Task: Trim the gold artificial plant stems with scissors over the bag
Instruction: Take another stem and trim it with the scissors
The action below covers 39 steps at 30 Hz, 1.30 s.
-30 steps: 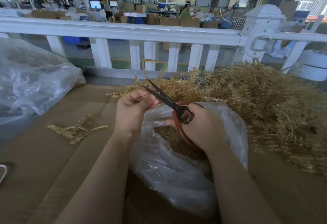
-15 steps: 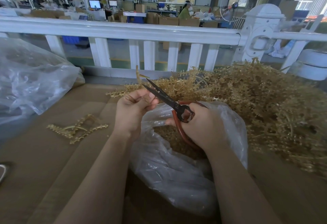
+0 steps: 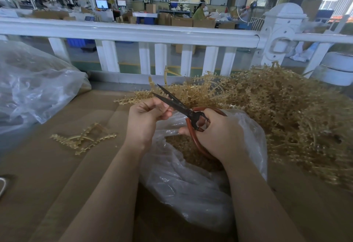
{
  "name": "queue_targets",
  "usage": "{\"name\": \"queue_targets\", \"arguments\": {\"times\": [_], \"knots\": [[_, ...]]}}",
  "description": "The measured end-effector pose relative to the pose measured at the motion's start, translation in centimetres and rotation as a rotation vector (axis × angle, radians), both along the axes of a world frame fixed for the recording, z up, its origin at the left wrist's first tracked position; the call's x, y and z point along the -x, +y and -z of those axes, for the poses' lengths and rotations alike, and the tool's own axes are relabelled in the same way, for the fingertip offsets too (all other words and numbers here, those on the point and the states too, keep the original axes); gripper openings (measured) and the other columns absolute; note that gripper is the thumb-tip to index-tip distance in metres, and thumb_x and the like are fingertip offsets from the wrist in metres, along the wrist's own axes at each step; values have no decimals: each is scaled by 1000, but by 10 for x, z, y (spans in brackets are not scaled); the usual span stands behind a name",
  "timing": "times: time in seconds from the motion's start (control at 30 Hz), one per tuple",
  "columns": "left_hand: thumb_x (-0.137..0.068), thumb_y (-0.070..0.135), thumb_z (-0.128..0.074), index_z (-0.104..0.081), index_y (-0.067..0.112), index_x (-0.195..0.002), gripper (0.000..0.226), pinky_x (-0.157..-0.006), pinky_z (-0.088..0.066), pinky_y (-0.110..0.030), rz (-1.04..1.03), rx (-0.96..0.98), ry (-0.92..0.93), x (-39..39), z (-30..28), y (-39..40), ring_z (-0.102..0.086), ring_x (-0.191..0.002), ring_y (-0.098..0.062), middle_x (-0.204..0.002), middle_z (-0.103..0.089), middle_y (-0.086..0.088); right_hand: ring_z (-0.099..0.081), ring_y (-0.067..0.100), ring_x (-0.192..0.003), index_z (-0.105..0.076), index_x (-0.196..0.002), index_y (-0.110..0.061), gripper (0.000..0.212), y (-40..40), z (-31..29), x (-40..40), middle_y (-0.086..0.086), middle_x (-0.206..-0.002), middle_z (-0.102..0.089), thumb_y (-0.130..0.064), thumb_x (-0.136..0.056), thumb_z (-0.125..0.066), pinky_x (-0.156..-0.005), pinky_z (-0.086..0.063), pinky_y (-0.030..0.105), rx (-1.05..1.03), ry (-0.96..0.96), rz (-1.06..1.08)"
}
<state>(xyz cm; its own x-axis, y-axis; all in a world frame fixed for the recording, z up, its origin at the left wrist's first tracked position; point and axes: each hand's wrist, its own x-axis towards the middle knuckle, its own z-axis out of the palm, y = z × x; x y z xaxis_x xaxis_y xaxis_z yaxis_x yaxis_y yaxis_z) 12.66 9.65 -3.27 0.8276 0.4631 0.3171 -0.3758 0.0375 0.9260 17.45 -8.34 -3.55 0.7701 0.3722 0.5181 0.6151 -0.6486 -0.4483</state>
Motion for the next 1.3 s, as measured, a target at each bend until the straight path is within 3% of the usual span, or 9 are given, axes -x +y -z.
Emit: {"name": "queue_targets", "arguments": {"times": [0.2,0.33,0.47,0.73,0.87,0.93,1.03,1.2,1.3], "knots": [[-93,-1,-60,-69,3,-79,17,-70,-53,-26,11,-6,-4,1,1,0,-61,-64,-13,-68,-67,-5,-56,0,-64,-66,-81,-29,73,0,2,-1,-15,-64,-59,-95,-60,-42,-60,-54,27,5,-12,29],[-93,0,-59,-67,-8,-86,12,-71,-52,-26,11,-13,-18,1,1,0,-61,-64,-13,-71,-65,-9,-58,0,-68,-68,-87,-32,74,1,3,-2,-16,-69,-63,-96,-60,-42,-64,-55,27,9,19,22],[-93,-2,-60,-65,1,-79,15,-70,-52,-25,0,-25,-36,3,-2,-2,-60,-64,-12,-68,-64,-4,-58,-3,-70,-69,-93,-35,68,0,3,-3,-18,-71,-63,-92,-63,-50,-64,-53,20,2,46,2],[-95,-3,-57,-69,5,-83,19,-71,-51,-25,-22,-221,-24,2,1,-4,-60,-67,-11,-70,-66,0,-49,-9,-64,-59,-86,-41,62,0,0,1,-24,-66,-56,-95,-61,-41,-57,-45,15,-32,8,-6],[-95,-3,-57,-69,10,-81,23,-71,-50,-24,-2,-234,-39,2,1,-1,-60,-68,-10,-70,-67,5,-55,-4,-66,-65,-85,-34,71,1,2,-1,-19,-67,-60,-95,-60,-42,-59,-51,21,-29,24,7],[-95,-5,-56,-67,11,-78,26,-70,-50,-23,14,-229,-52,2,1,-1,-59,-67,-10,-69,-67,7,-55,-6,-66,-66,-84,-31,73,0,3,-2,-19,-67,-61,-97,-61,-43,-58,-48,15,-20,24,15],[-94,-6,-56,-65,9,-76,25,-70,-50,-22,22,-214,-58,2,1,-1,-59,-65,-9,-67,-65,7,-55,-6,-67,-67,-85,-30,69,0,5,-4,-18,-68,-62,-93,-64,-50,-58,-46,12,-9,17,15],[-94,-4,-57,-63,1,-79,18,-70,-50,-23,38,-173,-63,2,0,-2,-58,-66,-10,-68,-63,1,-58,-3,-68,-69,-85,-30,67,-1,4,-4,-17,-70,-63,-92,-64,-52,-63,-53,20,-3,15,7],[-94,-4,-55,-64,5,-78,21,-68,-49,-23,88,-56,-37,2,-1,-4,-57,-65,-11,-68,-63,-1,-54,-8,-66,-62,-79,-39,45,-1,2,-1,-23,-65,-57,-83,-70,-62,-58,-43,10,-34,20,-24]]}}
